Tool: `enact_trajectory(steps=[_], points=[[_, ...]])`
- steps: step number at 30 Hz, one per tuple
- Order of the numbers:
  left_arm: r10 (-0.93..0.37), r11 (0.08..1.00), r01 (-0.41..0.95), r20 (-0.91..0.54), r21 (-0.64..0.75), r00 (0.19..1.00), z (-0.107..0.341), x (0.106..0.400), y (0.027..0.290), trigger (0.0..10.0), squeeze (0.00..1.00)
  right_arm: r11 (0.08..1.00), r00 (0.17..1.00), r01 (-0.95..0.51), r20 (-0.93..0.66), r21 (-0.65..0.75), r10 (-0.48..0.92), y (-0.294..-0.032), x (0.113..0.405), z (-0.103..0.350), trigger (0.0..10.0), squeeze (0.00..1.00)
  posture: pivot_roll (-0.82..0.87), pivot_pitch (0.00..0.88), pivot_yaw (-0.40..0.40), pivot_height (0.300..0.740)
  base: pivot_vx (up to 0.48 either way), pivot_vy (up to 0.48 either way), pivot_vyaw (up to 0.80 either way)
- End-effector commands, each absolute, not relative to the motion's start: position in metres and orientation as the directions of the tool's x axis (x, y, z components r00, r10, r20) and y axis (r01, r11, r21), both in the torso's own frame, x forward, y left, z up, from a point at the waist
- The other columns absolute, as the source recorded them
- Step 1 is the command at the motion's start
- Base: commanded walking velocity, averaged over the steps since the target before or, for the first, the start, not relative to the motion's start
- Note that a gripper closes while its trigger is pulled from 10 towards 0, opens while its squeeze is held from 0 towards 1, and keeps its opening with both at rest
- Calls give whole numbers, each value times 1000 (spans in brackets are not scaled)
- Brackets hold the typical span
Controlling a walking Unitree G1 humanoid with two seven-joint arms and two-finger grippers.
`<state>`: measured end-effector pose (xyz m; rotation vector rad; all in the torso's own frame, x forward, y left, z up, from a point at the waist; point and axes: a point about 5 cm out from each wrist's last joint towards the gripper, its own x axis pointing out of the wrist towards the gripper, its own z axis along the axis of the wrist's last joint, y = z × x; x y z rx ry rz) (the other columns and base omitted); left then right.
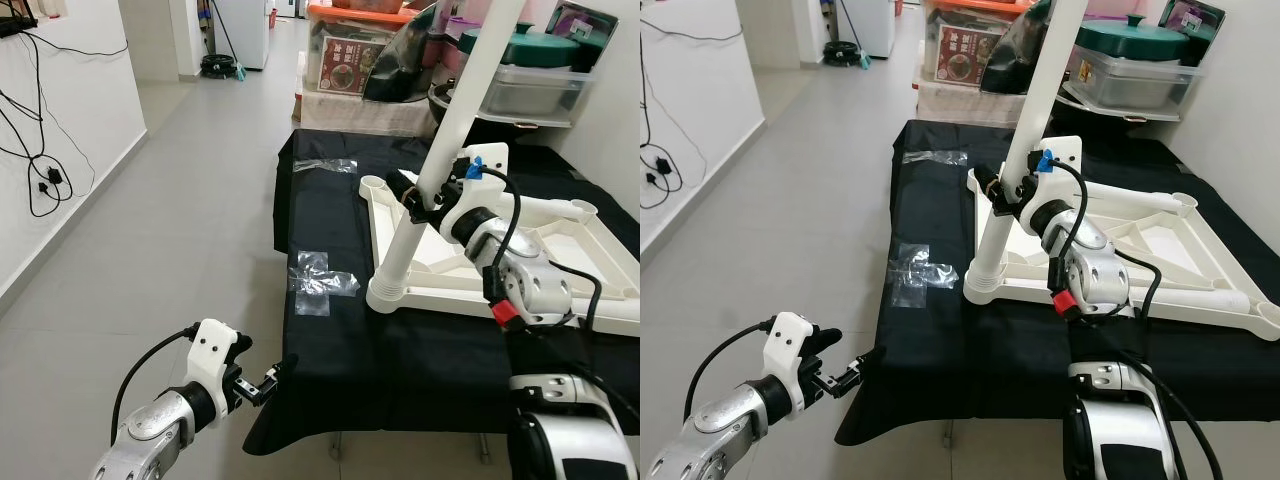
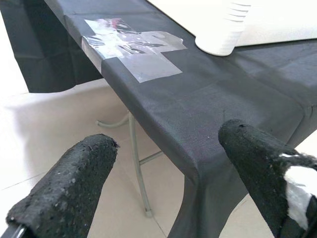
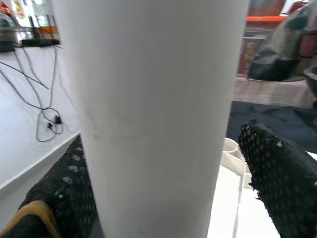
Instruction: Building children table
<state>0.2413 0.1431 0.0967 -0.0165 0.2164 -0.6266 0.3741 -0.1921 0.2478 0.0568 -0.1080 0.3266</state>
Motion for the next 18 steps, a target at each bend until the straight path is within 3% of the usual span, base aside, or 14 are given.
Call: enact_trajectory(steps=[1, 18], points=[[-588, 806, 588, -218, -72, 779, 92, 241, 144, 10000, 0, 943, 936, -329, 144, 43, 320, -198, 375, 255, 10000, 0, 6, 0, -75, 740, 0, 0, 0], [-590, 804, 589, -215, -76, 778, 93, 242, 143, 10000, 0, 894, 886, -447, 148, 27, 439, -197, 377, 261, 10000, 0, 5, 0, -75, 740, 0, 0, 0]])
